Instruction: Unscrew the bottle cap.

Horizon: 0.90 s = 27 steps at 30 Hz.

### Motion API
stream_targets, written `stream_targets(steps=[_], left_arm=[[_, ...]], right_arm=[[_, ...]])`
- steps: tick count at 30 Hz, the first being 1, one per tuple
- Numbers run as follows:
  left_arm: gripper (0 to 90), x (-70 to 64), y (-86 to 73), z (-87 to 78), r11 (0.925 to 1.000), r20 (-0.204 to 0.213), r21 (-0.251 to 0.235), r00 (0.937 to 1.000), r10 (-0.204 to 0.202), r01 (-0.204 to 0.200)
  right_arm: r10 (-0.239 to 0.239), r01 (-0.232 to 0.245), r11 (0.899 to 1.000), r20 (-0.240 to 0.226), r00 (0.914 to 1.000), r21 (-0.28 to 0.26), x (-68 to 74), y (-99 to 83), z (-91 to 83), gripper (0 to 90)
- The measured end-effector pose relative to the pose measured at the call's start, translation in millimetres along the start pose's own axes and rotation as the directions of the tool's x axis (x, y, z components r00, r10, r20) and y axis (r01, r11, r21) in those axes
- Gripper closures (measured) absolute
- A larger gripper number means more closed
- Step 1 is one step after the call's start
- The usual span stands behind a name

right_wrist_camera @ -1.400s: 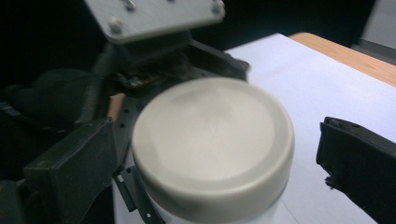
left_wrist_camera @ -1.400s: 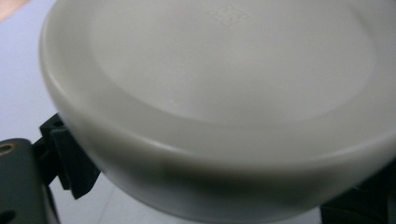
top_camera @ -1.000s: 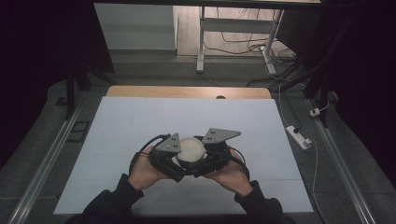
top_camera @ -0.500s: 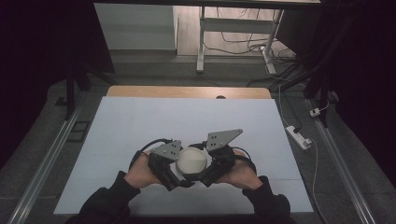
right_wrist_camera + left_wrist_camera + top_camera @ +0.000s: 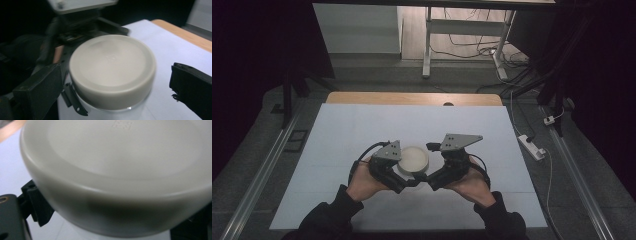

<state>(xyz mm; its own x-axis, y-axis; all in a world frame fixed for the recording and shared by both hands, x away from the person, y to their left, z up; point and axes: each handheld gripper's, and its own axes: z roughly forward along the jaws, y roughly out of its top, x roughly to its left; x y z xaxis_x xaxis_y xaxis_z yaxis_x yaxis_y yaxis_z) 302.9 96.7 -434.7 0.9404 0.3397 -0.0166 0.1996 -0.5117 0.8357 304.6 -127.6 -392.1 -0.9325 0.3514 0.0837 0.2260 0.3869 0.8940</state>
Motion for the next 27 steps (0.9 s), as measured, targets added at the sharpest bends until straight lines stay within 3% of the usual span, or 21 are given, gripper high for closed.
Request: stream_targets(steps=[6,11,15,16,17,18,19,20,22,23,24,25,27], left_arm=[[7.1,-4.4,2.6,2.5,1.0000,-0.033,0.003,0.9994,-0.009,0.009],[7.1,-11.5,6.8,3.9,0.9998,-0.045,0.011,0.9988,0.018,-0.018],[7.1,-11.7,6.3,3.8,0.9991,0.020,0.002,0.9989,0.043,-0.043],[7.1,-11.7,6.3,3.8,0.9991,0.020,0.002,0.9989,0.043,-0.043],[7.1,-10.3,5.1,3.8,0.9984,0.067,-0.006,0.9961,0.057,-0.057],[7.1,-10.3,5.1,3.8,0.9984,0.067,-0.006,0.9961,0.057,-0.057],[7.1,-8.9,3.5,3.0,0.9969,0.134,-0.019,0.9879,0.078,-0.076],[7.1,-8.5,3.1,2.6,0.9962,0.154,-0.023,0.9843,0.087,-0.084],[7.1,-8.1,2.9,2.0,0.9943,0.213,-0.031,0.9711,0.107,-0.102],[7.1,-8.9,2.9,2.3,0.9930,0.226,-0.032,0.9669,0.118,-0.113],[7.1,-8.9,2.9,2.3,0.9930,0.226,-0.032,0.9669,0.118,-0.113],[7.1,-10.4,3.2,3.7,0.9917,0.238,-0.024,0.9628,0.128,-0.126],[7.1,-10.8,3.2,4.5,0.9914,0.236,-0.017,0.9629,0.130,-0.130]], right_arm=[[-0.013,0.012,1.000,0.091,0.9958,0.010,8.7,-1.6,10.4,0.0],[-0.019,0.019,1.000,0.076,0.9969,0.003,13.0,-3.7,15.4,5.7],[-0.050,0.051,0.999,0.057,0.9971,-0.006,15.6,-2.3,13.3,7.2],[-0.050,0.051,0.999,0.057,0.9971,-0.006,15.6,-2.3,13.3,7.2],[-0.074,0.074,0.997,0.018,0.9971,0.005,15.4,-2.1,11.7,7.3],[-0.079,0.078,0.997,0.001,0.9969,0.007,14.8,-2.2,11.3,7.3],[-0.084,0.084,0.996,-0.041,0.9956,0.005,12.9,-2.6,10.0,7.3],[-0.084,0.085,0.996,-0.081,0.9931,0.005,10.5,-2.7,8.7,7.4],[-0.078,0.079,0.997,-0.154,0.9849,0.000,6.3,-3.0,6.6,7.4],[-0.079,0.081,0.997,-0.199,0.9767,-0.002,4.2,-3.3,5.8,7.4],[-0.084,0.085,0.996,-0.226,0.9705,-0.003,3.2,-3.6,5.2,7.4],[-0.088,0.091,0.996,-0.244,0.9658,-0.001,2.7,-4.0,4.9,7.4],[-0.098,0.102,0.995,-0.255,0.9619,0.005,2.1,-5.3,5.3,7.4]])
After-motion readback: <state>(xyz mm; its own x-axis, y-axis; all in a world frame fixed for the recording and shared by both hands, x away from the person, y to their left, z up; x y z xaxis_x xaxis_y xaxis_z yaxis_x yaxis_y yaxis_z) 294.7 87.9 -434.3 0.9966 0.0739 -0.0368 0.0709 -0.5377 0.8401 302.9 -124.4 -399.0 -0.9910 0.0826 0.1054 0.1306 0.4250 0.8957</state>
